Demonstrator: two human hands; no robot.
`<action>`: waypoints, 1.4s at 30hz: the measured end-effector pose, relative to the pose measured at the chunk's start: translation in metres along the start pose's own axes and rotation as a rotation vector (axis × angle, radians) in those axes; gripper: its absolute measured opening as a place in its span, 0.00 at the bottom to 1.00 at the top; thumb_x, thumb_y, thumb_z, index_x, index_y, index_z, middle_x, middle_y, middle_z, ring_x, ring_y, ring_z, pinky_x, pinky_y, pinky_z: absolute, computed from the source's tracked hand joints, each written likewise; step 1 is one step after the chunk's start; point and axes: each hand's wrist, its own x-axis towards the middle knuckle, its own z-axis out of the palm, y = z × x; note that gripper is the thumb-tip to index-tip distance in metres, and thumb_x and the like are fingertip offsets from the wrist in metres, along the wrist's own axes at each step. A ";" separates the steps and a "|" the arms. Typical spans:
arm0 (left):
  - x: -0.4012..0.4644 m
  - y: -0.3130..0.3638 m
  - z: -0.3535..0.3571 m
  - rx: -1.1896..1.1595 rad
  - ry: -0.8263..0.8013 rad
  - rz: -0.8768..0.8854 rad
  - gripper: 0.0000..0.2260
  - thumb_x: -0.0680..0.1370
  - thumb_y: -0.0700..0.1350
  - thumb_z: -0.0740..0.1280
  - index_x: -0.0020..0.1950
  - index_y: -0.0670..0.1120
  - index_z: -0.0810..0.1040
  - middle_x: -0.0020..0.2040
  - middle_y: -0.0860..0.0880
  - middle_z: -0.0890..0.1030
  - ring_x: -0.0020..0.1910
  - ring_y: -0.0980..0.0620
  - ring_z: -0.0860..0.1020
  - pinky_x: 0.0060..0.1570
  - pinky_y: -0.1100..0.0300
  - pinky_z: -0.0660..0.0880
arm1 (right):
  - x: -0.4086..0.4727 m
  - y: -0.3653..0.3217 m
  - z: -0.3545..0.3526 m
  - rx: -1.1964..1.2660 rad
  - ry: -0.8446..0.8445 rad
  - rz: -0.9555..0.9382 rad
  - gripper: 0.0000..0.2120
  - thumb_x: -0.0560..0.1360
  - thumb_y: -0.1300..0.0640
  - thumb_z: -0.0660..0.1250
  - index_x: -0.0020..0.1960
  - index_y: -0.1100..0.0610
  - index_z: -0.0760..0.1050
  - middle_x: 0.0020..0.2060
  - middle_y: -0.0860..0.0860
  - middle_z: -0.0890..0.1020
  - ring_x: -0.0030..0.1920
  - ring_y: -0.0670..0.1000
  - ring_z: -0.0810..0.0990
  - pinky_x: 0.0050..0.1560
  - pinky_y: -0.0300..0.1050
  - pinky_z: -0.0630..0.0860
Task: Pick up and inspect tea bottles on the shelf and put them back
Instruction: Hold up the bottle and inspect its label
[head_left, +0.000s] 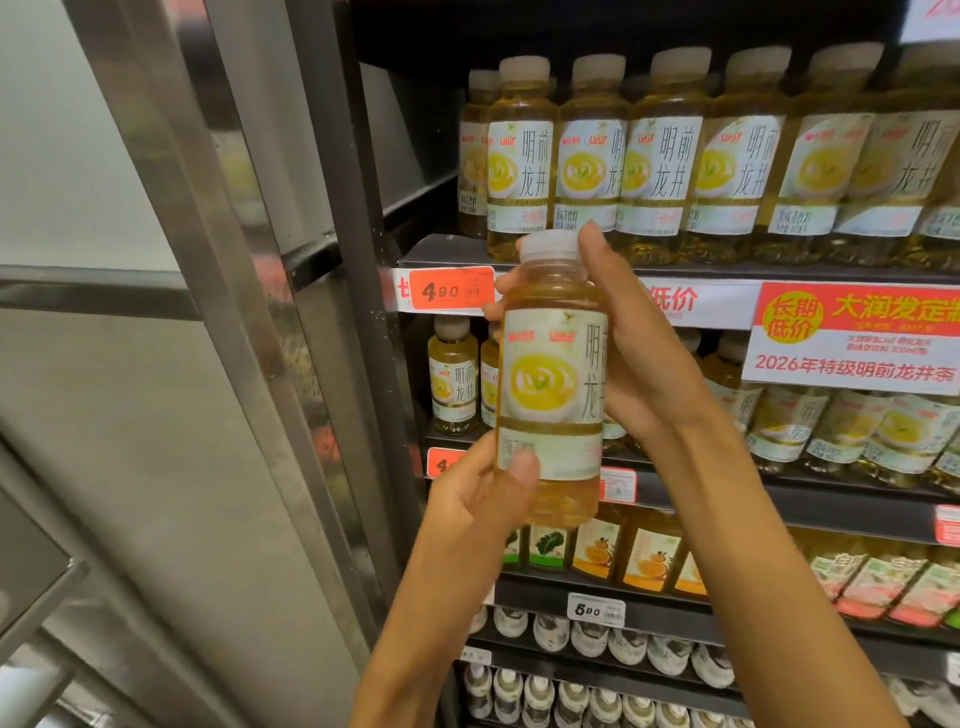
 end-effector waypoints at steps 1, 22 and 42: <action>-0.001 -0.002 -0.002 -0.035 -0.038 -0.046 0.24 0.71 0.67 0.65 0.60 0.55 0.79 0.57 0.47 0.83 0.56 0.47 0.81 0.54 0.58 0.78 | 0.000 0.001 0.000 0.059 -0.027 0.017 0.19 0.77 0.45 0.59 0.59 0.58 0.75 0.47 0.56 0.84 0.49 0.55 0.84 0.49 0.49 0.80; 0.003 -0.010 -0.003 -0.105 0.106 -0.172 0.35 0.69 0.74 0.57 0.69 0.55 0.72 0.60 0.50 0.81 0.60 0.50 0.79 0.64 0.47 0.72 | -0.001 0.013 0.007 0.099 -0.072 -0.033 0.16 0.75 0.47 0.62 0.57 0.56 0.75 0.44 0.55 0.83 0.48 0.54 0.83 0.50 0.51 0.80; -0.001 -0.009 0.006 0.005 0.052 -0.084 0.23 0.72 0.69 0.61 0.61 0.59 0.76 0.56 0.52 0.83 0.57 0.54 0.81 0.56 0.58 0.78 | -0.014 -0.001 0.007 -0.241 0.076 -0.140 0.09 0.77 0.53 0.64 0.55 0.54 0.76 0.43 0.53 0.84 0.48 0.54 0.83 0.55 0.54 0.79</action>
